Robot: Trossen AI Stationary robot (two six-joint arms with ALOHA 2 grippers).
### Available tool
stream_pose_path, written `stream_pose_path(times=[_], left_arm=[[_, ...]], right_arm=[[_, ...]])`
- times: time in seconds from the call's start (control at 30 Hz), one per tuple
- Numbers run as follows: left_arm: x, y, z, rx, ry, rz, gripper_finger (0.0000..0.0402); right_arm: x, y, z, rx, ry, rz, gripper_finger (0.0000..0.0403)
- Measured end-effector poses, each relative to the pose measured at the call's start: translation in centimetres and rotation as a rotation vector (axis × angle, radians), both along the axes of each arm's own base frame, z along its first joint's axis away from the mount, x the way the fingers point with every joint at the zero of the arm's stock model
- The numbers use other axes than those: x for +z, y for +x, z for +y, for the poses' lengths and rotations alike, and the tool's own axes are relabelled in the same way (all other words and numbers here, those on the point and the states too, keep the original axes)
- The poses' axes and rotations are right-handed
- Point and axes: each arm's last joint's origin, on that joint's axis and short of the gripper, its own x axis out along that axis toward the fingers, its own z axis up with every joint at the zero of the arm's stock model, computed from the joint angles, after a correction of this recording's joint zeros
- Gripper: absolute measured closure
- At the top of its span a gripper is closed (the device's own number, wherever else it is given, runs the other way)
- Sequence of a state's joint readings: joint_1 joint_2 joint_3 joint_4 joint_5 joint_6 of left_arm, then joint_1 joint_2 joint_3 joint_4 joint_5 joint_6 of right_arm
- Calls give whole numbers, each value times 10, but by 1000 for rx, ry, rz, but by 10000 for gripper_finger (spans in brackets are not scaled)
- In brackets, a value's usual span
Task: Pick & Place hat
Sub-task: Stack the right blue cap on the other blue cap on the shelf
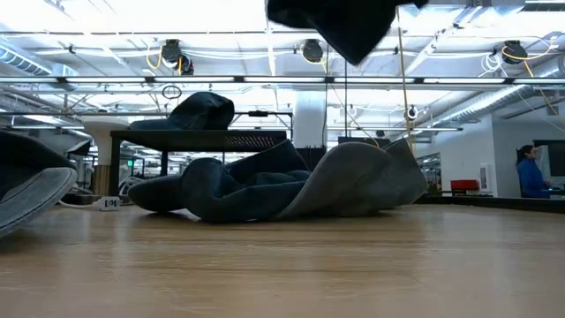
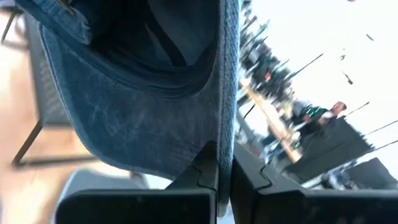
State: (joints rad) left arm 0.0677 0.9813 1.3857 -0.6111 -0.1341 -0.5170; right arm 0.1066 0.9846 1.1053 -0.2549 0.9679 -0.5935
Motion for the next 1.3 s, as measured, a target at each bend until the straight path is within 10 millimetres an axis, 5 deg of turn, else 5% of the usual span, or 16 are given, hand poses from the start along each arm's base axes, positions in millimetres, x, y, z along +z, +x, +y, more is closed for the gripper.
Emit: stream_pose_path(times=[0.27,0.7,0.97,1.3], left_arm=[[11,1,6,9,224,-62,158],[46,1,14,32,482,-53,68],[64,21,17,8,567,49,79],[62,48,21,-11,618,133,69]], right_arm=[[19,29,1,-21,-156,15,399],[72,72,-16,22,-180,-41,399],[77,85,-17,47,-179,-48,399],[76,87,-17,46,-147,-89,399]])
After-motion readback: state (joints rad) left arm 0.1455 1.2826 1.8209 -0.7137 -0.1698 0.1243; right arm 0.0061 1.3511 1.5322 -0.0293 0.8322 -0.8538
